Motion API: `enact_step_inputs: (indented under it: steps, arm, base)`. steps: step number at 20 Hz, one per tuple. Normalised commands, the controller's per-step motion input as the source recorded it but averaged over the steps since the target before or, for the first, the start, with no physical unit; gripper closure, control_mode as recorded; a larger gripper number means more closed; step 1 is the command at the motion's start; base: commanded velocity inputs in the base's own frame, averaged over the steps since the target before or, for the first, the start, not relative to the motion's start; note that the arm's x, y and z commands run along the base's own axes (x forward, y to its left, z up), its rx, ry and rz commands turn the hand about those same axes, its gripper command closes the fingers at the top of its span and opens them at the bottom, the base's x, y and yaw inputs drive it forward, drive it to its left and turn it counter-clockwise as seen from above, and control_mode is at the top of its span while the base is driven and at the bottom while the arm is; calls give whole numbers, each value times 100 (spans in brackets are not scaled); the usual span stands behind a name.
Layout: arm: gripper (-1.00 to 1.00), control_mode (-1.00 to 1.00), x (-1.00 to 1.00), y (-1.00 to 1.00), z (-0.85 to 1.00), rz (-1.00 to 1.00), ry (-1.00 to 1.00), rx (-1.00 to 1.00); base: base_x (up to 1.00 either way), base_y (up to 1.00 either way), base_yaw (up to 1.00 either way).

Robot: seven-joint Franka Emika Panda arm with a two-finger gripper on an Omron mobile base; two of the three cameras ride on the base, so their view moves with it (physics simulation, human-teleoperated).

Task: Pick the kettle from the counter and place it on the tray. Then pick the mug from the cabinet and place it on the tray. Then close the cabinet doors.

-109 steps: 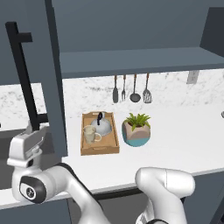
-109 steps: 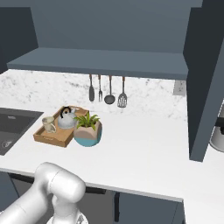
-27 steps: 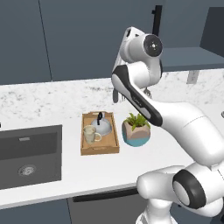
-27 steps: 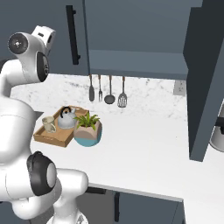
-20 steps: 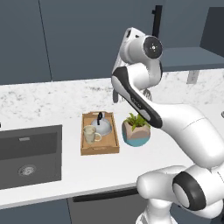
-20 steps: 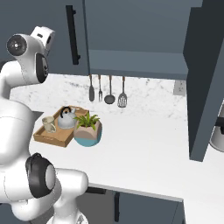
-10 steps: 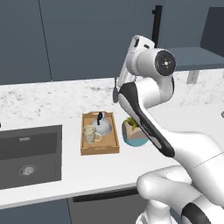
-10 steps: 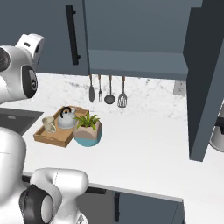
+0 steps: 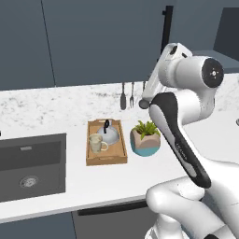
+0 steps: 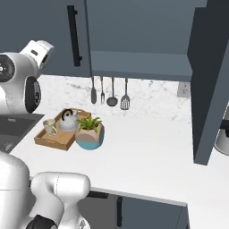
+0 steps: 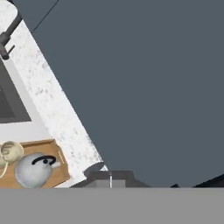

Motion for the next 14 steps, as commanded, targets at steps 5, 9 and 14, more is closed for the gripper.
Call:
enact_step_inputs:
  steps: [5,9,14]
  arm:
    - [100,-100,-20,-51,-11,0,0,22]
    - [100,-100,-39,-38,-37,-2,0,25]
    - [100,-100,-13,-27,-51,-10,0,36]
  base:
    - [0,0,0]
    - [0,0,0]
    - [0,0,0]
